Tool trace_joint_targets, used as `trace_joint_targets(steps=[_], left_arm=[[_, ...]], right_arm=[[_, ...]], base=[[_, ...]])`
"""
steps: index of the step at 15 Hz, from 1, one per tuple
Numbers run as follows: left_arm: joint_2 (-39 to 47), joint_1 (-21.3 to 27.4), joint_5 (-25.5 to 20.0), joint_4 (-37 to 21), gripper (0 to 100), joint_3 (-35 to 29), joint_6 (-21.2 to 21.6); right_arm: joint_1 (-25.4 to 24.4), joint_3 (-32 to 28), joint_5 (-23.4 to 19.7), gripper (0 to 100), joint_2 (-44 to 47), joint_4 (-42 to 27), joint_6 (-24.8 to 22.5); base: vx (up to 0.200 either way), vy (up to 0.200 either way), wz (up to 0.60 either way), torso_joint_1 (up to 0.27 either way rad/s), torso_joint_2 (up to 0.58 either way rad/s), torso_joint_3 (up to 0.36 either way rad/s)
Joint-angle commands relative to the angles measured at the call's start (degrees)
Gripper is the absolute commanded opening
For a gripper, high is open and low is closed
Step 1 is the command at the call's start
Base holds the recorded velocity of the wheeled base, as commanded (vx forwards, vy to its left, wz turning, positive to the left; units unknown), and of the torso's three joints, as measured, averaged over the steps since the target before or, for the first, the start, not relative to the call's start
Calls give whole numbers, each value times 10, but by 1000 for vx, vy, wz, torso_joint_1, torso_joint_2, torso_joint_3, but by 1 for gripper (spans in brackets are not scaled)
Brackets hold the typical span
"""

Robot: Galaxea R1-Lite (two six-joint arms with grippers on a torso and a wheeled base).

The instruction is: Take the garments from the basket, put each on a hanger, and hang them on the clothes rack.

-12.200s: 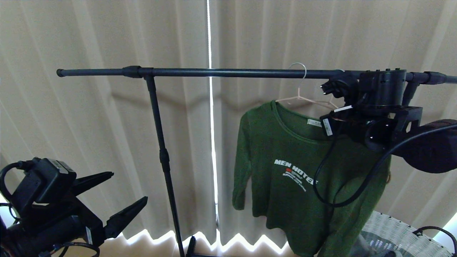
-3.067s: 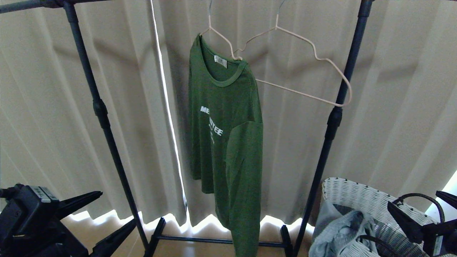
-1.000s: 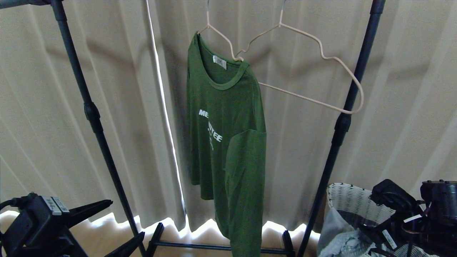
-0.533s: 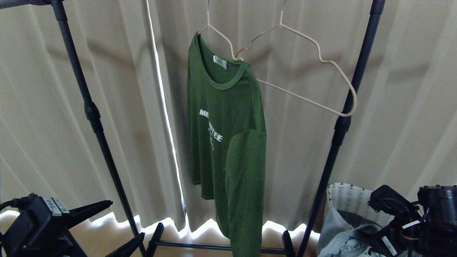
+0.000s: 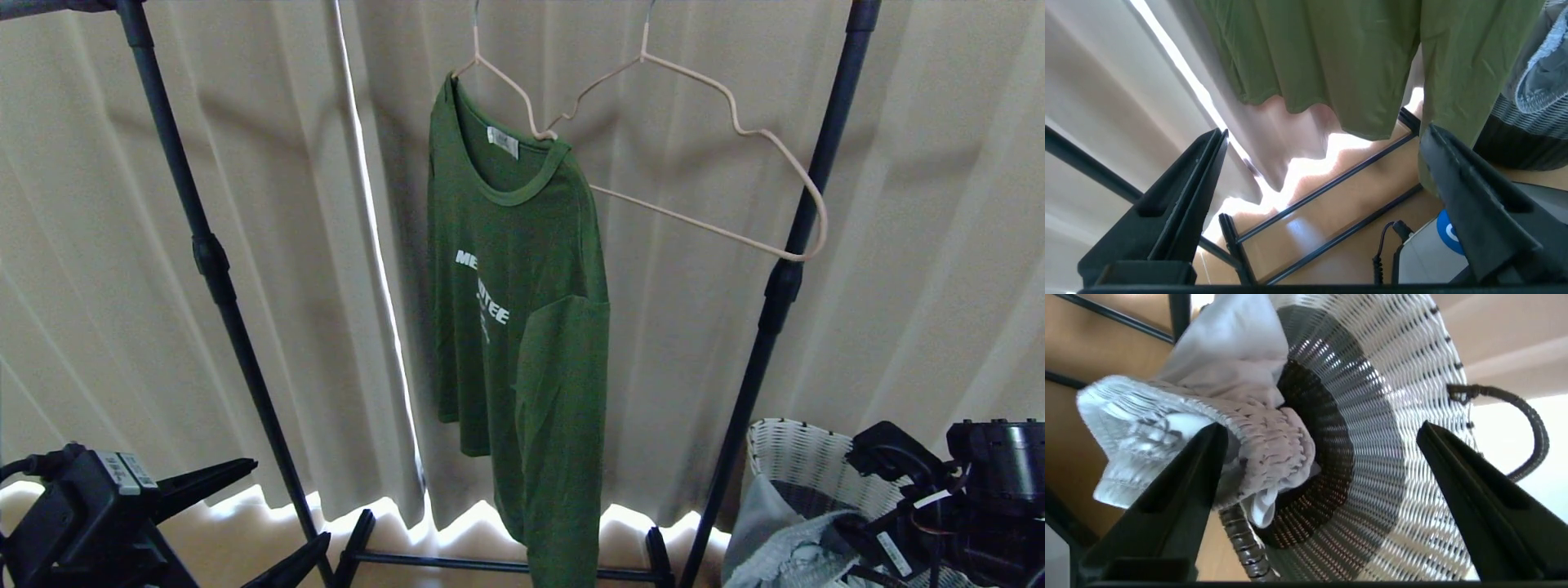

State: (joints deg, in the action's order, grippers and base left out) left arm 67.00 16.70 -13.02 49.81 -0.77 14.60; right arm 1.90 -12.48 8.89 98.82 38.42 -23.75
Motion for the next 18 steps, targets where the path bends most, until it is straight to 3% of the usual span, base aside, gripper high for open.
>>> trace_joint_targets(steps=[1, 9, 10, 13, 16, 18], left_arm=[[0, 0, 0, 0, 100, 0, 0], [1, 0, 0, 0, 100, 1, 0], [1, 0, 0, 0, 100, 1, 0], [6, 0, 0, -1, 100, 5, 0], [3, 0, 0, 0, 100, 8, 2], [2, 0, 1, 0, 100, 8, 3]], right_arm=[[0, 3, -1, 0, -1, 0, 0], [-8, 7, -10, 0, -115, 0, 4], [-16, 6, -12, 0, -122, 4, 5], [-71, -6, -69, 0, -165, 24, 27], [-103, -15, -75, 0, -179, 53, 40], [-110, -15, -75, 0, -180, 62, 40]], base=[[0, 0, 0, 0, 0, 0], [0, 0, 0, 0, 0, 0], [0, 0, 0, 0, 0, 0], [0, 0, 0, 0, 0, 0], [0, 0, 0, 0, 0, 0], [-200, 0, 0, 0, 2, 5]])
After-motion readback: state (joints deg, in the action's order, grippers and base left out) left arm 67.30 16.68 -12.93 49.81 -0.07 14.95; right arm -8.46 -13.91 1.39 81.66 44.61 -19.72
